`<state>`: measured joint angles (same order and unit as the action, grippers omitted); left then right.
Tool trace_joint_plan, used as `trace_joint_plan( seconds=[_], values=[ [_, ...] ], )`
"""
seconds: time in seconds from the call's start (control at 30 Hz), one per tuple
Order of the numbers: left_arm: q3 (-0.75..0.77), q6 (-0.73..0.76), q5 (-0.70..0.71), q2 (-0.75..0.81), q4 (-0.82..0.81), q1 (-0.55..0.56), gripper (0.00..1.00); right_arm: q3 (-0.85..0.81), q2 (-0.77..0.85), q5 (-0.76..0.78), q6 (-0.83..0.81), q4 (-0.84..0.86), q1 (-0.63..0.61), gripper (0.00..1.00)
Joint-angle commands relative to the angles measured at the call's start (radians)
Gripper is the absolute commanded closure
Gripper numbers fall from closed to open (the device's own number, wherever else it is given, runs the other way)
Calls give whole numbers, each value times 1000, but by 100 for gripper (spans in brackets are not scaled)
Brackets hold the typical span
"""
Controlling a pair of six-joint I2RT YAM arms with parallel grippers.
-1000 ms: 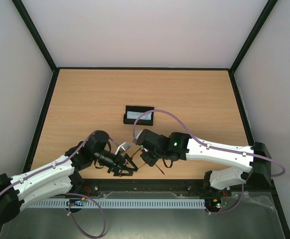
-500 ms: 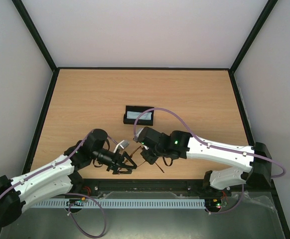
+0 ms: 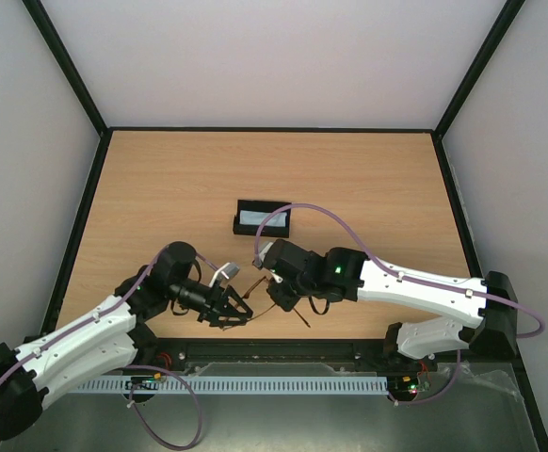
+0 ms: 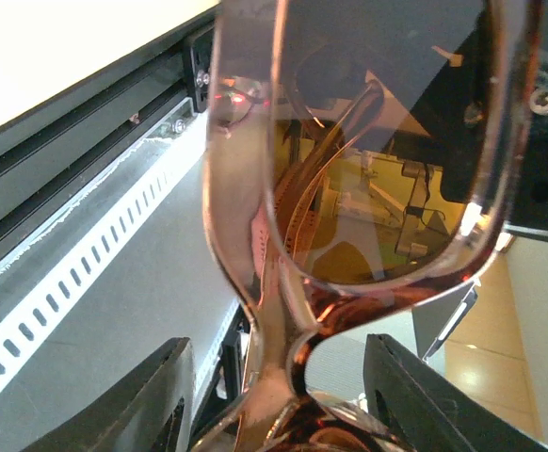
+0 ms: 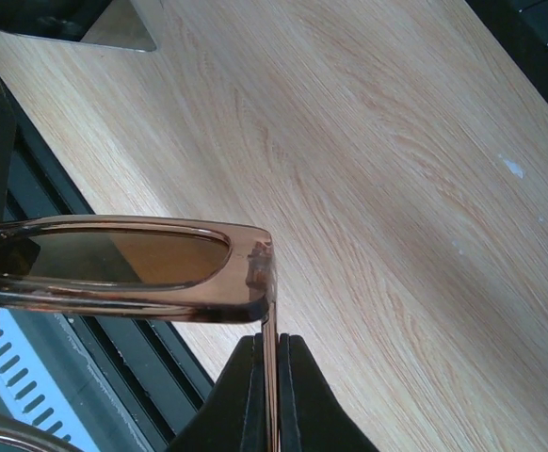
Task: Organize the sunglasses
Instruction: Fold the sunglasses.
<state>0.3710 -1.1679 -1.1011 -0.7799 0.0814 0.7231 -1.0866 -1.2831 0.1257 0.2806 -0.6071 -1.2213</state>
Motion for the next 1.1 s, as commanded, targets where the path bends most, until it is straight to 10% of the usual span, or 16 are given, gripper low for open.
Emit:
trace_joint_plan(
  seconds=[0.0,0.37,0.83,1.07],
  values=[
    [0,5,-31,21,29,-5,53,6,8,1,-8,-10,5,99],
    [-6,6,-27,39,45,-5,74,-35,-44,6,-11,-21,6,98],
    [14,57,8,16,79,-27,77,-133,-33,99,47,-99,86,49],
    [22,-61,84,-51,-135,-43,77,-192,62,35,132,-211,114,53]
  ],
)
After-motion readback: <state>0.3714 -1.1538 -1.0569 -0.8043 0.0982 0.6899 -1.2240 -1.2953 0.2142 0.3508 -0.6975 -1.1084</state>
